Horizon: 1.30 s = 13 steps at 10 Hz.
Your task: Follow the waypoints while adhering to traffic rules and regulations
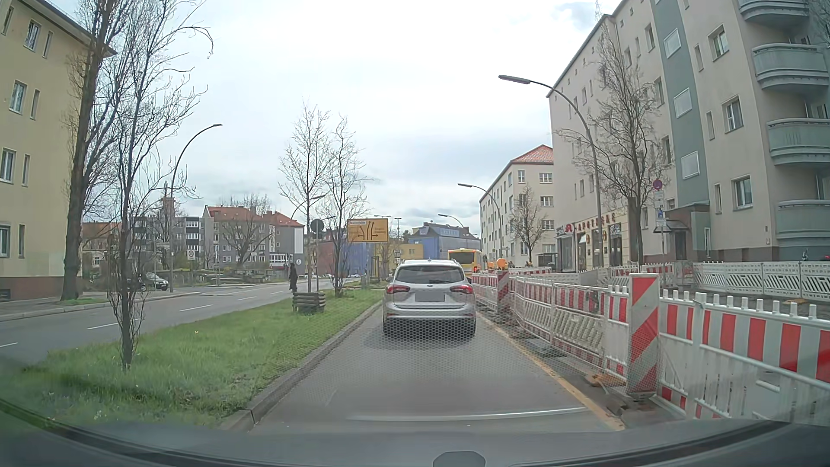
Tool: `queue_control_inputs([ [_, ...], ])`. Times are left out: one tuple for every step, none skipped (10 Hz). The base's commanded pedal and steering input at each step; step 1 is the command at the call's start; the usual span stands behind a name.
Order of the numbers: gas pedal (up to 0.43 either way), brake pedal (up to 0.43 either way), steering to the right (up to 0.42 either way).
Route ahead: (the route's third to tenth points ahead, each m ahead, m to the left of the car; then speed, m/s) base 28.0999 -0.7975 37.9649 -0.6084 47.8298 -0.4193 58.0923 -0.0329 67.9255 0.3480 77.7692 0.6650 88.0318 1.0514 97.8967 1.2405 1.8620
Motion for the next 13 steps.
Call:
queue_control_inputs([
  [0.24, 0.0, -0.006],
  [0.24, 0.0, -0.006],
  [0.24, 0.0, -0.006],
  [0.24, 0.0, -0.005],
  [0.24, 0.0, -0.005],
  [0.24, 0.0, -0.004],
  [0.24, 0.0, -0.004],
  [0.24, 0.0, -0.003],
  [0.24, 0.0, -0.003],
  [0.24, 0.0, -0.003],
  [0.24, 0.0, -0.003],
  [0.24, 0.0, -0.003],
  [0.228, 0.0, -0.003],
])
